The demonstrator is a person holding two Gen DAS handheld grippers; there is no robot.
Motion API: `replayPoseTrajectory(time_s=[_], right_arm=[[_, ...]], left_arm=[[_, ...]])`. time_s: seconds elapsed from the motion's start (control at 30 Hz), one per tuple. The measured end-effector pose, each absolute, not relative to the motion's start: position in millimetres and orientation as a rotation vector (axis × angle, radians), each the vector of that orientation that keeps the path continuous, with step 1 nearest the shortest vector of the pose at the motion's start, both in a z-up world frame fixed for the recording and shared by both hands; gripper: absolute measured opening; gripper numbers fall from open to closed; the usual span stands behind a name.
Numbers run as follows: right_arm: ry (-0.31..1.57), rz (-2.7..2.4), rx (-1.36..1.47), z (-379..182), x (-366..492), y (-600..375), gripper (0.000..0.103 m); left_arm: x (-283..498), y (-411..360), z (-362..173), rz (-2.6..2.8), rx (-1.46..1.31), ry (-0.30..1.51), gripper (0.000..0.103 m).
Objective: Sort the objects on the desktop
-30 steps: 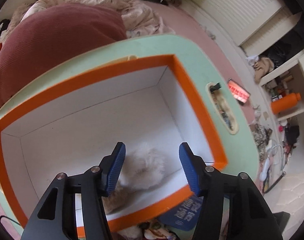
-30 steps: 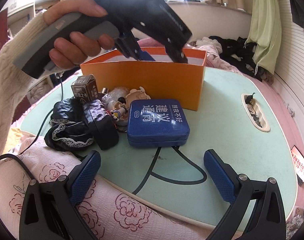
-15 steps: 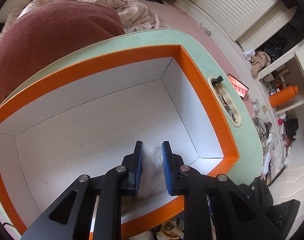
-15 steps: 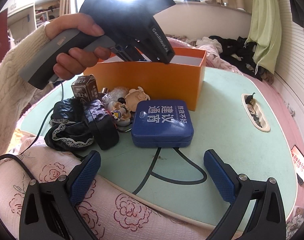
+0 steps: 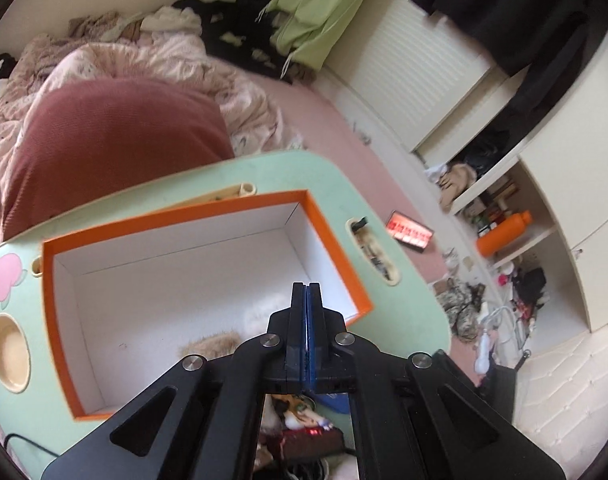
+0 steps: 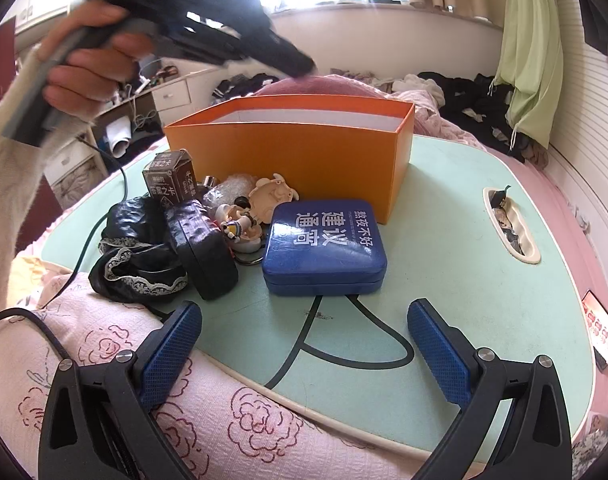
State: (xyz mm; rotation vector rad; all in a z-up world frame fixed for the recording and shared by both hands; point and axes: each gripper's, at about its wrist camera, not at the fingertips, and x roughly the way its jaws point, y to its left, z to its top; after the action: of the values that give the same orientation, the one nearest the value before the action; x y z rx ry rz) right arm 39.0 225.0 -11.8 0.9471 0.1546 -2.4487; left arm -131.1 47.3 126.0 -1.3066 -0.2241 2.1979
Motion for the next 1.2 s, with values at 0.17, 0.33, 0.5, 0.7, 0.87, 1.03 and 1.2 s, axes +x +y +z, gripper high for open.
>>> replayPoseTrajectory(time_s=[0.17,0.33,0.5,0.7,0.87,1.03,1.2], right_arm=[[0.154,-2.449,0.946,-12,39,225,0.103],[0.153,-2.448,0.946,-12,39,224,0.103],[0.153,-2.449,0.945,-10,37,222,0.103],[0.147,-2.447,0.945,-8,36,219,0.103],[0.149,-2.449,0.942,-8,35,215,0.103],[0.145,-2.448,0.942,-8,37,214,0.103],[0.146,-2.448,0.942,-9,37,216,0.103]], left_arm=[[-138,55,113,2.212,-1.47,-0.202,0.023],[-164,84,82,2.202,-1.615,-0.178,0.044],[-179,115,52,2.239,-1.701,-0.01,0.052],[-183,127,28,2.273,-1.71,0.121,0.037],[-174,117,29,2.28,-1.667,0.145,0.037],[-154,88,73,2.322,-1.491,-0.006,0.037],[-84,47,122,2.523,-1.232,0.098,0.037]])
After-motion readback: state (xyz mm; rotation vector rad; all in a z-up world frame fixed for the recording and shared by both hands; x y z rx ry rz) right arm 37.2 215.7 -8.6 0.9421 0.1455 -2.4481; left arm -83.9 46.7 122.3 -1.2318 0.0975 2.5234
